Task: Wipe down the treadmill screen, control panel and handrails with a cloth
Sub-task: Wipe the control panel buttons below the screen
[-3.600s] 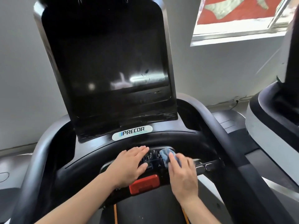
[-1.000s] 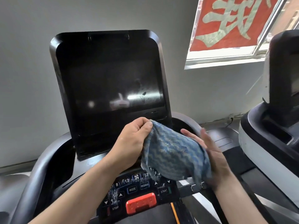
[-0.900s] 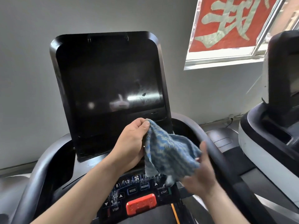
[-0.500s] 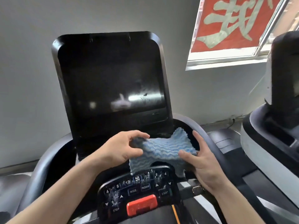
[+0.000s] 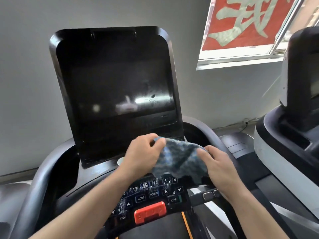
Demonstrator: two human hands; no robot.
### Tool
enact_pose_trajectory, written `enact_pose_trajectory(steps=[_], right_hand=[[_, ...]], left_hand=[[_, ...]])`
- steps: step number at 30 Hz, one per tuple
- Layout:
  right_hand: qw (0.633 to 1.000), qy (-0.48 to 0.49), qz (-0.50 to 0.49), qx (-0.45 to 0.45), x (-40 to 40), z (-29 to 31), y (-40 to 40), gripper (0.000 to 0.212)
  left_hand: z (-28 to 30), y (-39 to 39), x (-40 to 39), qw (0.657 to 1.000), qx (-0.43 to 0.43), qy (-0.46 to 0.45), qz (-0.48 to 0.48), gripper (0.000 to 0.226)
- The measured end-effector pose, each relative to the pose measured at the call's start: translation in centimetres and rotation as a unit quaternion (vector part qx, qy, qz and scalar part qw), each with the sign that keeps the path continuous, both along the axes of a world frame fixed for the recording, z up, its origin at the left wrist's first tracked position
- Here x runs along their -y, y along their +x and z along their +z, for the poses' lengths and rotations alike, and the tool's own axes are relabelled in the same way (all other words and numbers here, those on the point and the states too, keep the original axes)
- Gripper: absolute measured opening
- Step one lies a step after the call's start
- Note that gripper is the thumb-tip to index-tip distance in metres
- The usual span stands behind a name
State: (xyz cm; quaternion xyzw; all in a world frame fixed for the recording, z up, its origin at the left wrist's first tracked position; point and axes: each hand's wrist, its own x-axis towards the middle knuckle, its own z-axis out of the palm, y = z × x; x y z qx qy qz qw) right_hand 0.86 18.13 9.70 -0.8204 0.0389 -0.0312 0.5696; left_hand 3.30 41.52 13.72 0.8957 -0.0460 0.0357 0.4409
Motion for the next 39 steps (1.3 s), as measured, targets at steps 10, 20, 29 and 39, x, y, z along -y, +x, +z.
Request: enact_pose_trajectory(steps=[10, 20, 29, 39], right_hand=[[0.929, 0.359, 0.027, -0.086, 0.4, -1.3, -2.0, 0.029], [0.934, 0.320, -0.017, -0.158, -1.2, -9.1, -3.7, 0.014], [0.915, -0.380, 0.076, 0.111, -3.9, -18.8, -3.1, 0.062], [0.901, -0.407, 0.076, 0.128, -4.5, -20.4, -2.9, 0.079]], left_hand=[[-1.2, -0.4, 2.3, 0.986, -0.055, -0.034, -0.151, 0.041], [-9.1, 1.0, 1.7, 0.974, -0.062, 0.112, -0.186, 0.018], [-14.1, -0.8, -6.1, 0.904, -0.139, 0.353, -0.199, 0.054], [-14.7, -1.1, -6.5, 0.907, -0.124, 0.343, -0.210, 0.062]])
